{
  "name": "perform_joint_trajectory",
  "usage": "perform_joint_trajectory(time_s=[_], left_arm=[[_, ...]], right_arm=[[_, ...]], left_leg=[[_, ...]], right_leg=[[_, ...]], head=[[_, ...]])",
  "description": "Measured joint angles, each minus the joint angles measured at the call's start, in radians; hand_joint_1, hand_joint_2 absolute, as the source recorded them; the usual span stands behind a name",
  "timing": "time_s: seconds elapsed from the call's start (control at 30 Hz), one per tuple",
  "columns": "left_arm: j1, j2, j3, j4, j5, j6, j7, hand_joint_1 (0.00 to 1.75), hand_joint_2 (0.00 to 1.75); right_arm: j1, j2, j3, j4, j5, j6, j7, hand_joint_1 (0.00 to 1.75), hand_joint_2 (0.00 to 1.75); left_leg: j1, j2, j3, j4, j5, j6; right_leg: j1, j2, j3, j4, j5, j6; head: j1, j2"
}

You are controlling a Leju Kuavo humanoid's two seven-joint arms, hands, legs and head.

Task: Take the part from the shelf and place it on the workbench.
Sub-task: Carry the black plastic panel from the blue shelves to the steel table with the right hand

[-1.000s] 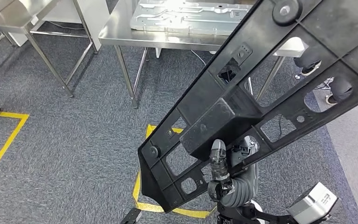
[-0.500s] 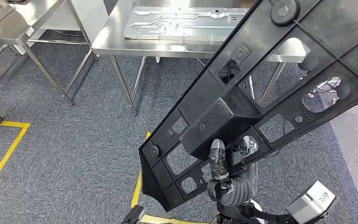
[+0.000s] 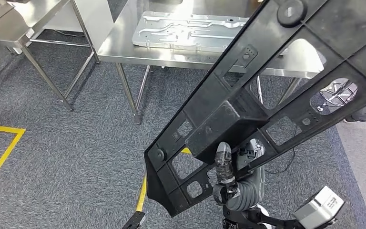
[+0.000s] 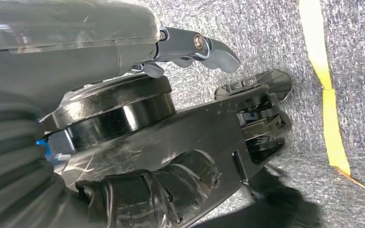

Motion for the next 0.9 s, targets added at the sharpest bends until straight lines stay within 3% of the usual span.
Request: perform_joint_trajectory(time_s=[0.03,0.07,0.17,0.2,0.23,0.33,0.37,0.47,0.53,0.57,0.6,0.63,0.7,0.83,0.9], left_arm=[[0.001,0.000,0.000,0.000,0.000,0.000,0.001,0.00,1.75],[0.002,0.000,0.000,0.000,0.000,0.000,0.001,0.00,1.75],[0.003,0.000,-0.001,0.000,0.000,0.000,0.004,0.00,1.75],[0.002,0.000,-0.001,0.000,0.000,0.000,0.004,0.00,1.75],[0.001,-0.001,-0.001,0.000,0.000,-0.001,0.005,0.00,1.75],[-0.001,-0.001,-0.001,0.000,0.000,-0.002,0.005,0.00,1.75],[-0.002,-0.001,-0.001,0.000,0.000,-0.002,0.005,0.00,1.75],[-0.004,-0.001,-0.002,0.000,-0.001,-0.003,0.002,0.00,1.75],[-0.006,-0.001,-0.003,0.000,-0.001,-0.004,0.000,0.00,1.75],[-0.006,0.000,-0.003,0.000,-0.001,-0.004,0.000,0.00,1.75],[-0.006,0.000,-0.003,0.000,0.000,-0.005,0.000,0.00,1.75],[-0.004,0.000,-0.003,0.000,0.000,-0.005,0.000,0.00,1.75],[-0.003,0.001,-0.003,0.000,0.001,-0.005,0.001,0.00,1.75],[-0.004,0.001,-0.003,0.000,0.001,-0.008,0.001,0.00,1.75],[-0.004,0.000,-0.003,0.000,0.001,-0.008,0.002,0.00,1.75]], right_arm=[[0.001,0.000,0.000,0.000,-0.001,0.000,0.001,1.75,1.75],[0.001,0.000,0.000,0.001,-0.001,0.000,0.002,1.75,1.75],[0.001,-0.001,0.000,0.002,-0.003,0.000,0.003,1.75,1.75],[0.001,-0.001,0.000,0.003,-0.004,0.000,0.003,1.75,1.75],[0.001,-0.001,0.000,0.004,-0.005,0.000,0.003,1.75,1.75],[-0.001,-0.001,0.000,0.005,-0.006,0.000,0.003,1.75,1.75],[-0.001,-0.001,0.000,0.005,-0.007,0.000,0.003,1.75,1.75],[-0.003,-0.001,0.000,0.005,-0.007,0.001,0.003,1.75,1.75],[-0.002,-0.001,0.000,0.006,-0.007,0.001,0.003,1.75,1.75],[-0.002,-0.001,0.000,0.006,-0.008,0.001,0.003,1.75,1.75],[-0.002,-0.001,0.000,0.006,-0.008,0.001,0.003,1.75,1.75],[-0.002,-0.001,0.000,0.006,-0.008,0.001,0.003,1.75,1.75],[-0.003,-0.001,0.000,0.007,-0.008,0.001,0.003,1.75,1.75],[-0.005,0.000,0.000,0.008,-0.010,0.002,0.004,1.75,1.75],[-0.008,0.000,0.000,0.008,-0.010,0.001,0.004,1.75,1.75]], left_leg=[[0.000,-0.002,0.010,0.000,-0.009,0.000],[0.000,-0.004,0.024,0.000,-0.020,-0.002],[0.000,-0.009,0.064,0.000,-0.055,-0.013],[0.000,-0.009,0.069,-0.002,-0.064,-0.019],[0.001,-0.010,0.077,-0.002,-0.068,-0.025],[0.002,-0.007,0.077,0.021,-0.071,-0.041],[0.003,-0.006,0.059,0.054,-0.076,-0.046],[0.009,-0.001,-0.056,0.223,-0.131,-0.060],[0.012,0.001,-0.119,0.276,-0.151,-0.065],[0.013,0.002,-0.128,0.256,-0.133,-0.065],[0.013,0.002,-0.122,0.206,-0.093,-0.063],[0.013,0.003,-0.109,0.142,-0.036,-0.060],[0.006,0.003,-0.091,0.058,0.019,-0.052],[0.001,0.000,-0.059,0.017,0.031,-0.024],[0.003,0.000,-0.032,0.009,0.026,-0.013]], right_leg=[[-0.001,0.000,-0.022,0.001,-0.005,0.002],[-0.001,0.000,-0.028,-0.032,0.016,0.003],[0.001,-0.001,-0.006,-0.191,0.166,-0.003],[0.004,-0.001,0.000,-0.217,0.196,-0.009],[0.006,0.000,0.002,-0.225,0.207,-0.015],[0.005,0.003,0.022,-0.236,0.201,-0.034],[0.004,0.002,0.032,-0.238,0.196,-0.040],[0.003,0.000,0.057,-0.240,0.175,-0.049],[0.002,0.001,0.077,-0.240,0.157,-0.049],[0.002,0.001,0.091,-0.240,0.147,-0.048],[0.001,0.002,0.106,-0.240,0.136,-0.046],[0.001,0.002,0.119,-0.241,0.125,-0.043],[0.001,0.003,0.139,-0.244,0.106,-0.033],[0.002,0.003,0.164,-0.233,0.100,-0.009],[0.001,0.002,0.135,-0.171,0.086,-0.003]], head=[[0.000,0.000],[0.000,0.000],[0.001,0.000],[0.001,0.000],[0.001,0.000],[0.001,0.000],[-0.001,0.000],[-0.004,0.000],[-0.004,0.000],[-0.004,0.000],[-0.004,0.000],[-0.004,0.000],[-0.002,0.000],[-0.001,0.000],[0.004,0.000]])
